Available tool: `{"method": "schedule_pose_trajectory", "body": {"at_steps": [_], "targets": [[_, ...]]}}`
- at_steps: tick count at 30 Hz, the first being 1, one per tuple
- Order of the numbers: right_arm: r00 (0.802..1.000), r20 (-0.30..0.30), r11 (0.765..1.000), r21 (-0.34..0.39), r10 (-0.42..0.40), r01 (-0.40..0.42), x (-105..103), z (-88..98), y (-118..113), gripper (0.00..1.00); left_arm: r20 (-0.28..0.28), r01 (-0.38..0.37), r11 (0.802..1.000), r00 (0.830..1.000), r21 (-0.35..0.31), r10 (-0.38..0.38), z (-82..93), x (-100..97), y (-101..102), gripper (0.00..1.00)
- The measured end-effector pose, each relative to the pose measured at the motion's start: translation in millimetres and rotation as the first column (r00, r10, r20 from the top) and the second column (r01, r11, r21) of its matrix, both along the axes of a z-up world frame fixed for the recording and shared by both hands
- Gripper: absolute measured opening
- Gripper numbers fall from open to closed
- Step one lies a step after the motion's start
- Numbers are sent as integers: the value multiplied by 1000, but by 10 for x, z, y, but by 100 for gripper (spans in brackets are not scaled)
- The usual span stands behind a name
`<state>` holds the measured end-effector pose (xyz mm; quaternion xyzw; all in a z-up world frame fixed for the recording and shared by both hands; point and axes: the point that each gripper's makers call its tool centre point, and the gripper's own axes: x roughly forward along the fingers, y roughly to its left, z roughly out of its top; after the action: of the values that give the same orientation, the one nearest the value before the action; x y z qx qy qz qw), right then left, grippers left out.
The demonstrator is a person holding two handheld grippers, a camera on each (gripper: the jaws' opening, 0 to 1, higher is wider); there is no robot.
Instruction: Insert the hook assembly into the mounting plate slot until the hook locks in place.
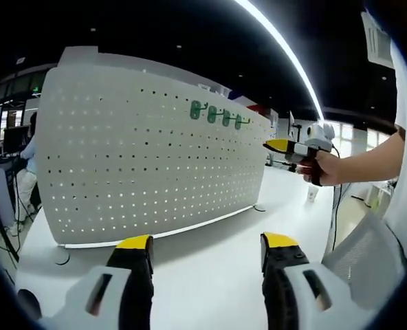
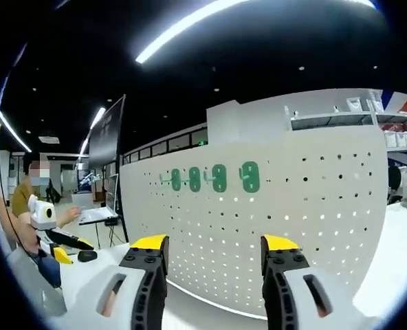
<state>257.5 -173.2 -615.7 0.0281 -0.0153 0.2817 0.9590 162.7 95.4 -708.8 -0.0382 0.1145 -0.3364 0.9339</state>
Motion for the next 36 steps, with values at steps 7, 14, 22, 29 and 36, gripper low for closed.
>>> {"method": "schedule_pose_trajectory", "body": {"at_steps": [7, 14, 22, 29, 36], "targets": [[999, -36, 1000, -7, 6, -6, -223, -220, -88, 53, 6, -2, 1000, 1000, 8, 2, 7, -22, -10, 65], [998, -65, 1000, -16, 5, -6, -427, -382, -172, 56, 15, -6, 1000, 1000, -1, 6, 44, -41, 34, 68], [997, -77, 1000, -12, -13, 12, -603, -462, -263, 57, 22, -13, 1000, 1000, 3, 13, 41, -50, 75, 71], [995, -97, 1000, -2, -27, 27, -734, -543, -335, 59, 25, -5, 1000, 1000, -12, 6, 70, -70, 68, 74], [994, -100, 999, -4, -40, 40, -855, -596, -383, 61, 54, -37, 999, 998, -29, 39, 142, -63, 165, 82]]}}
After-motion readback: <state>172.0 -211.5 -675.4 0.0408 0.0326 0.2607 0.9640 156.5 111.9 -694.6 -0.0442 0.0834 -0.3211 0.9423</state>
